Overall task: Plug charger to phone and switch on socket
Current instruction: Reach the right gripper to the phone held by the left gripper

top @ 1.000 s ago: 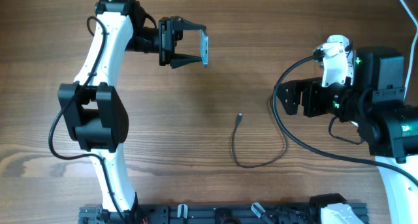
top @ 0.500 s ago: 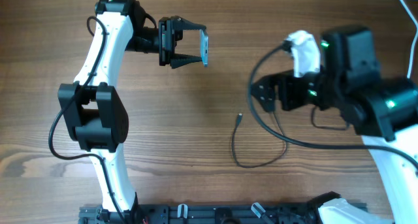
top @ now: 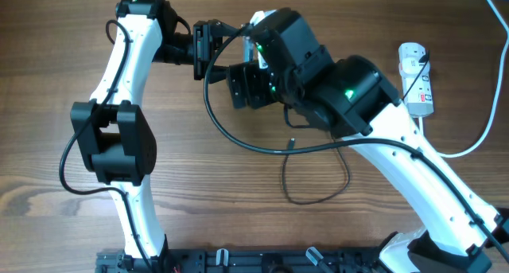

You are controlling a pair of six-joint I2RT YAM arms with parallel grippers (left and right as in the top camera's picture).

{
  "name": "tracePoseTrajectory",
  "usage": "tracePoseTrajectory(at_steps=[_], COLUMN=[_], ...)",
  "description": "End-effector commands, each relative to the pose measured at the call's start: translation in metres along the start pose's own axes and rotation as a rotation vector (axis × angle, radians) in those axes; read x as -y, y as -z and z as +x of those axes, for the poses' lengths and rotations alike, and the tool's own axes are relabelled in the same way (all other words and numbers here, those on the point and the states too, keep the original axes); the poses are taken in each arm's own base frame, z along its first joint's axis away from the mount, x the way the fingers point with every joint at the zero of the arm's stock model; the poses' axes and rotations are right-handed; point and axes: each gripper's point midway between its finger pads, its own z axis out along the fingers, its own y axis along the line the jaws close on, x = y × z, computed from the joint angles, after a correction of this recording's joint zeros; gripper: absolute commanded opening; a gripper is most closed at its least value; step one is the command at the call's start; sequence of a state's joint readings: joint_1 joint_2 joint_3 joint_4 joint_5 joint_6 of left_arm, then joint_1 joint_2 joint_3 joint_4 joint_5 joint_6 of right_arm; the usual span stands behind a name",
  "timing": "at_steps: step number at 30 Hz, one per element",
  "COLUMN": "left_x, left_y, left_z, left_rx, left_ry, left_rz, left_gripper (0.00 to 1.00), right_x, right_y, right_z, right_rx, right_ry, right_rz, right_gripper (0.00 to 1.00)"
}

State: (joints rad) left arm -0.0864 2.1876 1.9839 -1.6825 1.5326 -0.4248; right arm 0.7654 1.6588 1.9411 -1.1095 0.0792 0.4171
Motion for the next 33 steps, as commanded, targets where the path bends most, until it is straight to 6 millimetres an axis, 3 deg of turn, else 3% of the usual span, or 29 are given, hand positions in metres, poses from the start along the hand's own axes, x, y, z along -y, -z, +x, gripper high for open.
tracePoseTrajectory(at_steps=[1, 5, 6, 12, 16, 21, 33], left_x=[0.019, 0.019, 0.019, 0.019, 0.019, 0.019, 0.018], left_y=[0.003, 0.003, 0.003, 0.003, 0.003, 0.003, 0.003], left_z=[0.024, 0.024, 0.024, 0.024, 0.024, 0.024, 0.024], left_rx=[-0.016, -0.016, -0.016, -0.016, -0.015, -0.016, -0.014], left_ry=[-0.068, -0.071, -0.072, -0.076, -0.095, -0.098, -0.107], left_rz=[0.043, 0.043, 0.043, 0.043, 0.043, 0.043, 0.042], left_gripper=[0.67, 0.68, 0.67, 0.67, 0.67, 0.67, 0.68], right_x=[0.007, 0.010, 0.010, 0.013, 0.013, 0.012, 0.008], right_y=[0.000, -0.018, -0.021, -0.029, -0.039, -0.039, -0.041], right_z=[-0.020, -0.024, -0.024, -0.024, -0.024, -0.025, -0.021], right_rx=[0.107, 0.129, 0.128, 0.126, 0.119, 0.125, 0.102], right_ry=[-0.044, -0.080, -0.078, -0.052, -0.049, -0.051, -0.052], right_rz=[0.113, 0.168, 0.174, 0.202, 0.208, 0.204, 0.177], right_gripper=[0.89, 0.78, 0.70, 0.51, 0.45, 0.30, 0.13])
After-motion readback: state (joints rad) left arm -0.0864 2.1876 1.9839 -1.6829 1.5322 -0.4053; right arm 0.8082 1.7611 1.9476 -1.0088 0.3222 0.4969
